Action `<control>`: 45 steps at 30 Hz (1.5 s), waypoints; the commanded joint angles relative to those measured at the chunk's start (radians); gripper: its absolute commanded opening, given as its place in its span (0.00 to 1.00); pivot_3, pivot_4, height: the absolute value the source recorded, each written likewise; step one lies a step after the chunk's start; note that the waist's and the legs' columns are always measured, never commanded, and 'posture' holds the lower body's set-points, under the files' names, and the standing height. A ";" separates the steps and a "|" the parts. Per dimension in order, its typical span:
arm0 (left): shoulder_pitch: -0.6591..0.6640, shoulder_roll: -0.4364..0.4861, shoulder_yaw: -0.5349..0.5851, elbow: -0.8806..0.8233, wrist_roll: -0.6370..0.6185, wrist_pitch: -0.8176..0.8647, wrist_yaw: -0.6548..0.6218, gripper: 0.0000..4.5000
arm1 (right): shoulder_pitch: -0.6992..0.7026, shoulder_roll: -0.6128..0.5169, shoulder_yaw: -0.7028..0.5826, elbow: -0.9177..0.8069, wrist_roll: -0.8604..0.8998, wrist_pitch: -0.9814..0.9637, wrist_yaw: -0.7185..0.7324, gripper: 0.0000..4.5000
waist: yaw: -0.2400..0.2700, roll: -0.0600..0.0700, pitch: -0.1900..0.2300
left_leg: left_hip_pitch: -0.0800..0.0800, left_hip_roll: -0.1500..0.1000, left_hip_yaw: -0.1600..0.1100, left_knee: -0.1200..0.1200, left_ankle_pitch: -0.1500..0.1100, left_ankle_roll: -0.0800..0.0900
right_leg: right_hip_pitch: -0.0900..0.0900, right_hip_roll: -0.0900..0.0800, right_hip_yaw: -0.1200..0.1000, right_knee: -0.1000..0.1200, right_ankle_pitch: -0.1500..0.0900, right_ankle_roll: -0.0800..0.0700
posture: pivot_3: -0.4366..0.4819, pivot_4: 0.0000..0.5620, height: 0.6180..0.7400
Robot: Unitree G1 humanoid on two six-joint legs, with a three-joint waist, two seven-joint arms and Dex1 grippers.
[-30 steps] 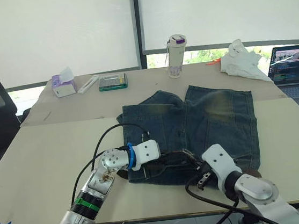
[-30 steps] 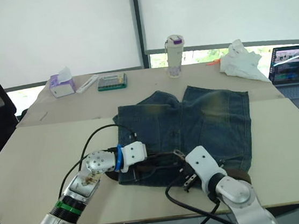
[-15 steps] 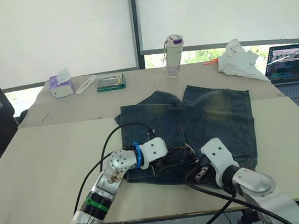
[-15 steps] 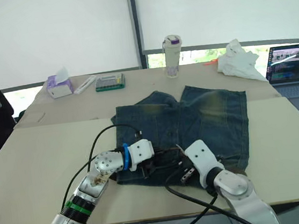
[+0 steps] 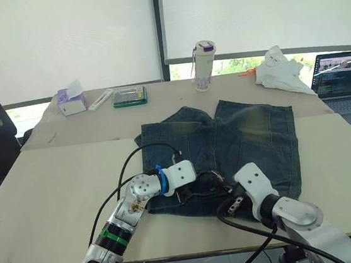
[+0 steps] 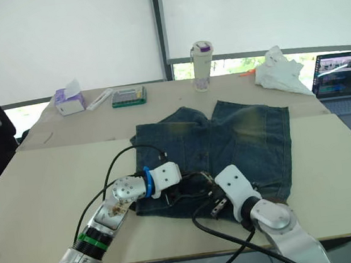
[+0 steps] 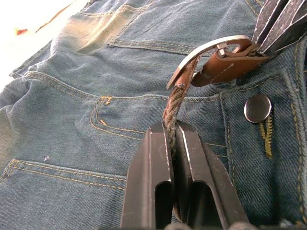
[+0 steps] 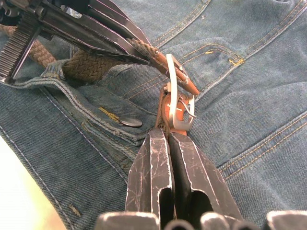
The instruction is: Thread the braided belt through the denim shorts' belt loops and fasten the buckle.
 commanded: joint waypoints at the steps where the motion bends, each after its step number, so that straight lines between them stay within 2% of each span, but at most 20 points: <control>1: -0.009 -0.014 0.009 -0.035 -0.037 -0.014 -0.018 0.00 | -0.029 -0.017 0.021 -0.022 0.003 -0.035 -0.007 0.01 | 0.000 0.000 0.000 | 0.000 0.000 0.000 0.000 0.000 0.000 | 0.000 0.000 0.000 0.000 0.000 0.000 | 0.48 0.27 1.00; 9: -0.024 -0.033 0.011 -0.027 -0.082 -0.056 -0.064 0.00 | -0.068 -0.074 0.077 0.020 0.001 -0.042 0.016 0.01 | 0.000 0.000 0.000 | 0.000 0.000 0.000 0.000 0.000 0.000 | 0.000 0.000 0.000 0.000 0.000 0.000 | 0.48 0.27 1.00; 13: -0.024 -0.036 0.014 -0.018 -0.088 -0.063 -0.074 0.00 | -0.064 -0.100 0.067 0.004 0.010 -0.035 0.020 0.01 | 0.000 0.000 0.000 | 0.000 0.000 0.000 0.000 0.000 0.000 | 0.000 0.000 0.000 0.000 0.000 0.000 | 0.48 0.27 1.00; 20: -0.020 -0.025 0.022 0.002 -0.091 -0.088 -0.088 0.00 | -0.001 -0.168 -0.037 -0.133 0.063 -0.054 0.076 0.54 | 0.007 0.000 0.000 | -0.001 0.000 0.000 0.001 0.000 0.000 | 0.000 -0.001 0.000 0.000 0.000 0.000 | 0.48 0.27 1.00; 23: -0.021 -0.020 0.023 0.010 -0.095 -0.095 -0.092 0.00 | -0.006 -0.218 -0.087 -0.193 0.078 -0.057 0.106 0.54 | 0.009 0.000 0.000 | -0.001 0.000 0.000 0.001 0.000 0.000 | 0.000 -0.001 0.000 0.000 0.000 0.000 | 0.48 0.27 1.00; 27: -0.020 -0.017 0.020 0.009 -0.095 -0.099 -0.094 0.00 | -0.029 -0.268 -0.098 -0.181 0.057 -0.081 0.101 0.54 | 0.009 0.000 0.000 | -0.001 0.000 0.000 0.001 0.000 0.000 | 0.001 0.000 0.000 -0.001 0.000 0.000 | 0.48 0.27 1.00; 29: -0.021 -0.015 0.020 0.010 -0.096 -0.101 -0.095 0.00 | -0.039 -0.288 -0.085 -0.161 0.044 -0.094 0.095 0.54 | 0.010 0.000 0.000 | -0.001 0.000 0.000 0.001 0.000 0.000 | 0.001 0.000 0.000 -0.001 0.000 0.000 | 0.48 0.27 1.00; 35: -0.022 -0.004 0.021 0.015 -0.093 -0.112 -0.098 0.00 | -0.076 -0.246 -0.031 -0.076 0.008 -0.092 0.026 0.54 | 0.011 0.000 0.000 | -0.001 0.000 0.000 0.001 0.000 0.000 | 0.001 0.000 0.000 -0.001 0.000 0.000 | 0.48 0.27 1.00; 40: -0.021 0.003 0.021 0.016 -0.091 -0.115 -0.099 0.00 | -0.085 -0.311 0.043 -0.046 -0.067 -0.166 0.031 0.54 | 0.012 0.000 0.000 | -0.001 0.000 0.000 0.001 0.000 0.000 | 0.000 -0.001 0.000 -0.001 0.000 0.000 | 0.48 0.27 1.00; 45: -0.019 0.006 0.019 0.012 -0.090 -0.115 -0.099 0.00 | -0.106 -0.315 0.066 -0.014 -0.097 -0.218 0.038 0.54 | 0.010 0.000 0.000 | -0.001 0.000 0.001 0.001 0.000 0.000 | 0.000 0.000 0.000 -0.001 0.000 0.000 | 0.48 0.27 1.00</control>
